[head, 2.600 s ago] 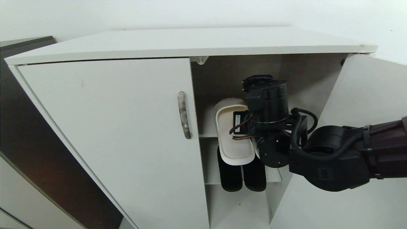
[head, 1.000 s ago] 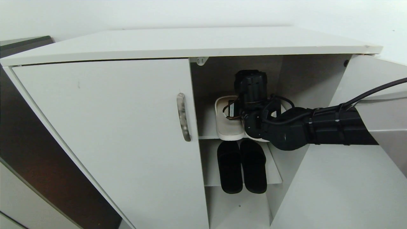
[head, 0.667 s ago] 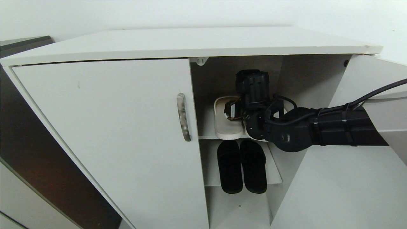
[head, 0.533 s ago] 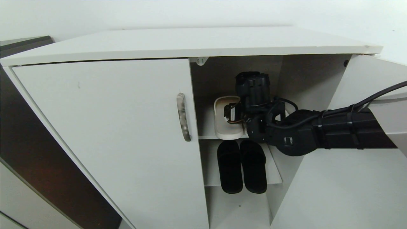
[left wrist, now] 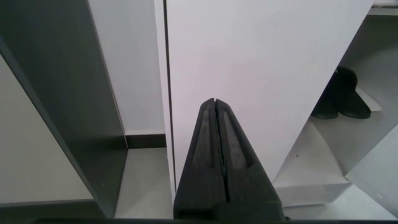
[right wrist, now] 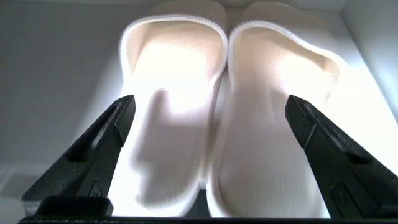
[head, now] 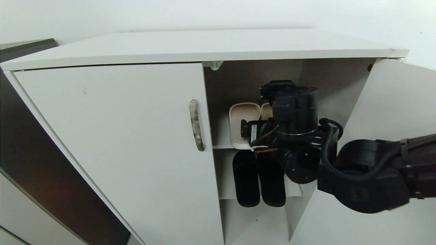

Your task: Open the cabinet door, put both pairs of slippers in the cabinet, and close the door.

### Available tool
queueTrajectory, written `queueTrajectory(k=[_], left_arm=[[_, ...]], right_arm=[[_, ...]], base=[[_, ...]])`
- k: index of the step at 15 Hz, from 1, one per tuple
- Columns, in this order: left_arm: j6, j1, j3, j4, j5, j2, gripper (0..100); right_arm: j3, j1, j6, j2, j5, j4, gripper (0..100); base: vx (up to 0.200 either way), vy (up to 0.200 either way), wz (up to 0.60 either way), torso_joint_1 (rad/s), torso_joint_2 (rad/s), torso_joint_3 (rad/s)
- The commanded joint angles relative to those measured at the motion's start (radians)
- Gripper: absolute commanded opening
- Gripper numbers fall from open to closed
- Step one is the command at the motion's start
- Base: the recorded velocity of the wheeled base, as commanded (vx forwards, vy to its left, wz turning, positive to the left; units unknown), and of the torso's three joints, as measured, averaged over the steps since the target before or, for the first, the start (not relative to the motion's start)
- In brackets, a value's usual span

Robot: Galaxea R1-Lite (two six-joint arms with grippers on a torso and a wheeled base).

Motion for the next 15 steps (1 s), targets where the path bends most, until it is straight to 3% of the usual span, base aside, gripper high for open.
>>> queueTrajectory(k=[1,2,3,15], left_arm=[[0.0,0.0,0.0,0.0,0.0,0.0,0],[0.0,0.0,0.0,-0.002,0.0,0.0,0],[0.0,0.0,0.0,0.0,0.0,0.0,0],[-0.003,0.0,0.0,0.0,-0.001,0.0,0]], right_arm=[[0.145,0.036,0.0,-0.102,0.0,-0.083,100],[0.176,0.047,-0.002,-0.119,0.0,-0.1,100],[0.245,0.081,0.0,-0.169,0.008,-0.117,0],[0.285,0.096,-0.005,-0.194,0.043,-0.129,0]], base=[[0.0,0.0,0.0,0.0,0.0,0.0],[0.0,0.0,0.0,0.0,0.0,0.0],[0.0,0.0,0.0,0.0,0.0,0.0],[0.0,0.0,0.0,0.0,0.0,0.0]])
